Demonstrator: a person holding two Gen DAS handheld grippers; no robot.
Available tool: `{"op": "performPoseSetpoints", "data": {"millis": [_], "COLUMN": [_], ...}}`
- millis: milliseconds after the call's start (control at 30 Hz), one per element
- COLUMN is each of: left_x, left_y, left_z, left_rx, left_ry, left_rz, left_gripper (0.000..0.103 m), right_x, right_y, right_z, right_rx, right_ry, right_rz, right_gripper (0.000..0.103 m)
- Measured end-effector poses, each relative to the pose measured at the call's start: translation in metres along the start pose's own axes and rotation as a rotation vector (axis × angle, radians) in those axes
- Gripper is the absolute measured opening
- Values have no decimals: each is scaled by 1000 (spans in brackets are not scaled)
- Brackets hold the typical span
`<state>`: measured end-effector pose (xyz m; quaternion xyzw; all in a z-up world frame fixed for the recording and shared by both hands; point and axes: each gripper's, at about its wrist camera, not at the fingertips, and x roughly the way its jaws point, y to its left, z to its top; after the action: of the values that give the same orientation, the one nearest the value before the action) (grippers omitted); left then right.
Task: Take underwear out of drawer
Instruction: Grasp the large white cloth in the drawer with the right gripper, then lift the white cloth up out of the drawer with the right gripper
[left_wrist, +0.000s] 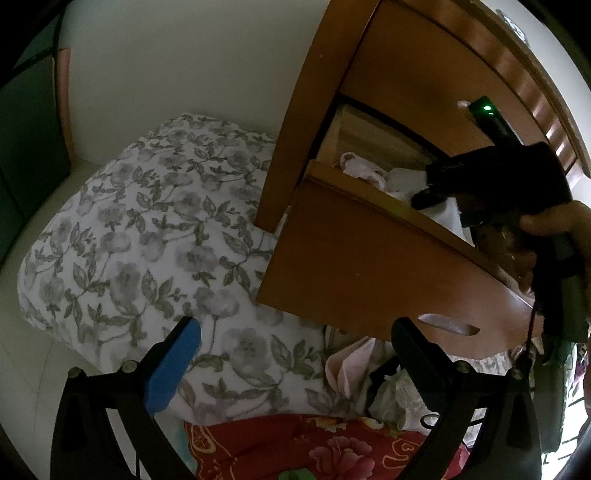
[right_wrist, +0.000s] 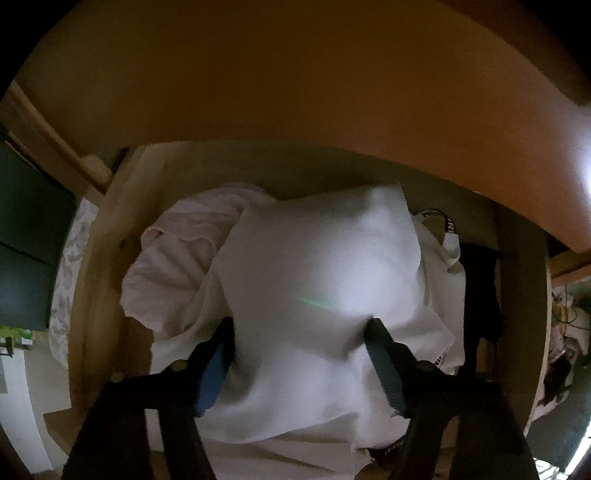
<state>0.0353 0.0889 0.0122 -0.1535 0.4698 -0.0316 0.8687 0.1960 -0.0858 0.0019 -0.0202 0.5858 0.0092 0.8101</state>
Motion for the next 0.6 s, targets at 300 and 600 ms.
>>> {"op": "performPoseSetpoints", "data": {"millis": [300,600], "left_x": [-1,-4], "left_y": [-4,-12], "left_z": [-1,-4], "left_rx": [9,33], "left_ry": [11,14], "left_rz": [1,1], "left_gripper": [103,103], "right_x": [-28,-62], "right_y": [-42,-61], "right_z": [-23,-61], "right_rx": [58,65], "right_ry": [-63,-153], "right_rz": [62,113], "right_gripper": [32,23]}}
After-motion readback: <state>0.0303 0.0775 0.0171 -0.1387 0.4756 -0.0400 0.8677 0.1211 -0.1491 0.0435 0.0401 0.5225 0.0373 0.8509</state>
